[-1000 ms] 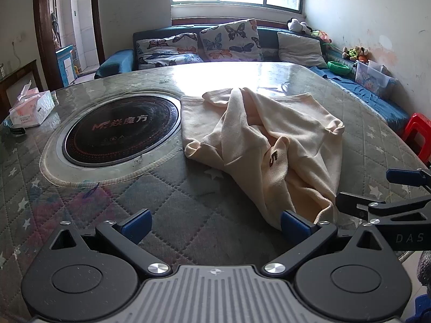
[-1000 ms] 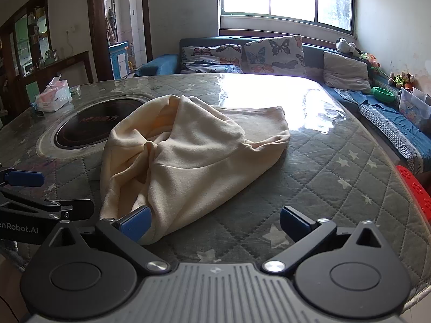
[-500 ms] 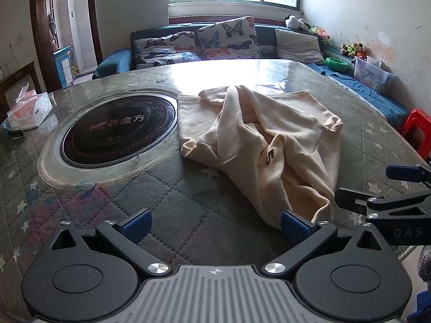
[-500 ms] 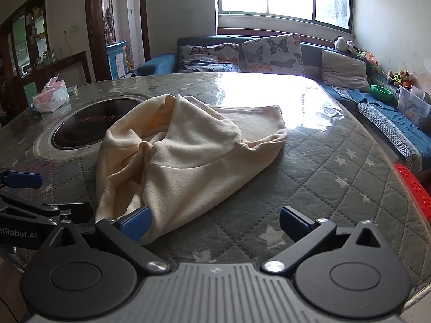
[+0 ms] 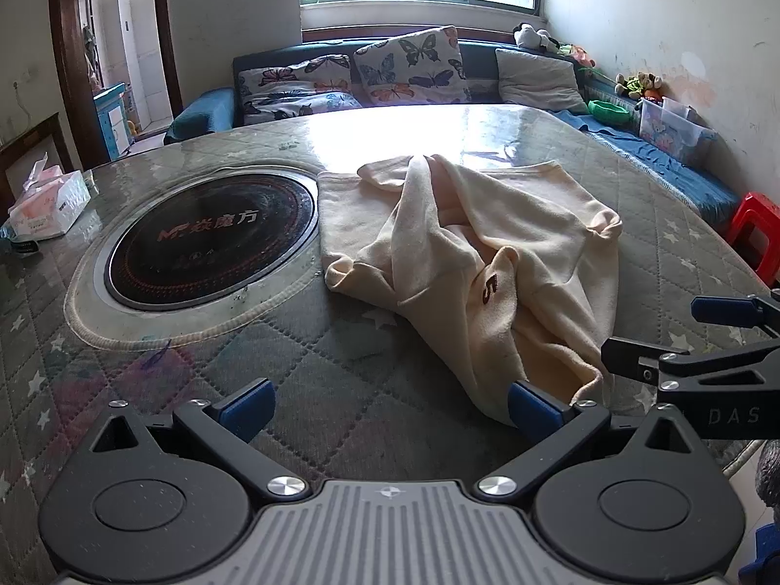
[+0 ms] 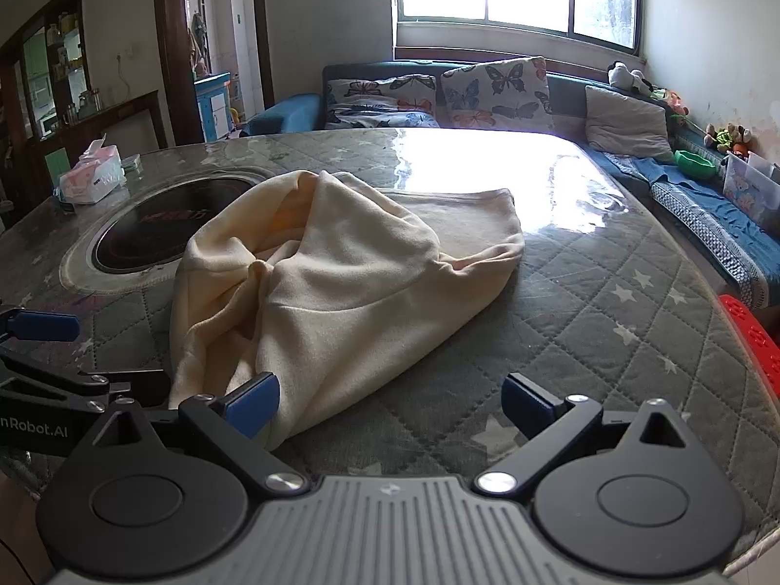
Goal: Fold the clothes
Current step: 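Move both grippers toward the crumpled cream sweatshirt on the table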
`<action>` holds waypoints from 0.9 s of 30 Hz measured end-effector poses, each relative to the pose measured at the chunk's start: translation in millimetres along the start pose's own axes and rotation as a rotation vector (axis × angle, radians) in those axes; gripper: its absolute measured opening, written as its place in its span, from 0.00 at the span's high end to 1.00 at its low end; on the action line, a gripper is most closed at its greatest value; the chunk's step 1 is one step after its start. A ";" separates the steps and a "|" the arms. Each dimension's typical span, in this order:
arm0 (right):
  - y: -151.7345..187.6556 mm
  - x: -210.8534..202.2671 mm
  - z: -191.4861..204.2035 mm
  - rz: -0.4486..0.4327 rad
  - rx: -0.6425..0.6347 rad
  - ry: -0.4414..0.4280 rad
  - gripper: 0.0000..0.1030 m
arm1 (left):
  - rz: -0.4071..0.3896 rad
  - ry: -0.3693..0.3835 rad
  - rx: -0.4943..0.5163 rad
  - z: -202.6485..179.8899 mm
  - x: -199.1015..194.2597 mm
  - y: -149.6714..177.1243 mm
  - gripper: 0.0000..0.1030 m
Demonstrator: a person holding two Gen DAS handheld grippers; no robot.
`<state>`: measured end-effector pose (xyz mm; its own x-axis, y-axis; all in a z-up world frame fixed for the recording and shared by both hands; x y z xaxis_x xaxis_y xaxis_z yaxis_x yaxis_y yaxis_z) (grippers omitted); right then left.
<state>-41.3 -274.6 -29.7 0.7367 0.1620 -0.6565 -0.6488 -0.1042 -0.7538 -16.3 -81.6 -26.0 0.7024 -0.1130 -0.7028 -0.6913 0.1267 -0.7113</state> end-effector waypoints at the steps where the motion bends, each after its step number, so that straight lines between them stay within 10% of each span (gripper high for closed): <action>1: -0.6 0.5 -0.1 0.000 -0.001 0.000 0.04 | 0.000 0.000 0.000 0.3 0.5 -0.8 0.00; 27: -19.7 21.6 -0.4 0.013 -0.008 -0.026 0.08 | -0.021 0.017 0.001 11.8 11.1 -36.6 0.00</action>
<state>-12.5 -269.4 -29.0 0.7230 0.1864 -0.6652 -0.6566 -0.1138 -0.7456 18.8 -75.9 -7.6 0.7136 -0.1323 -0.6879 -0.6764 0.1253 -0.7258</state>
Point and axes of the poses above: each gripper's, at about its wrist camera, not at the fingertips, and x roughly the way its jaws point, z to its left, y to its underside, the point moved 5 cm from there along x, roughly the way its jaws point
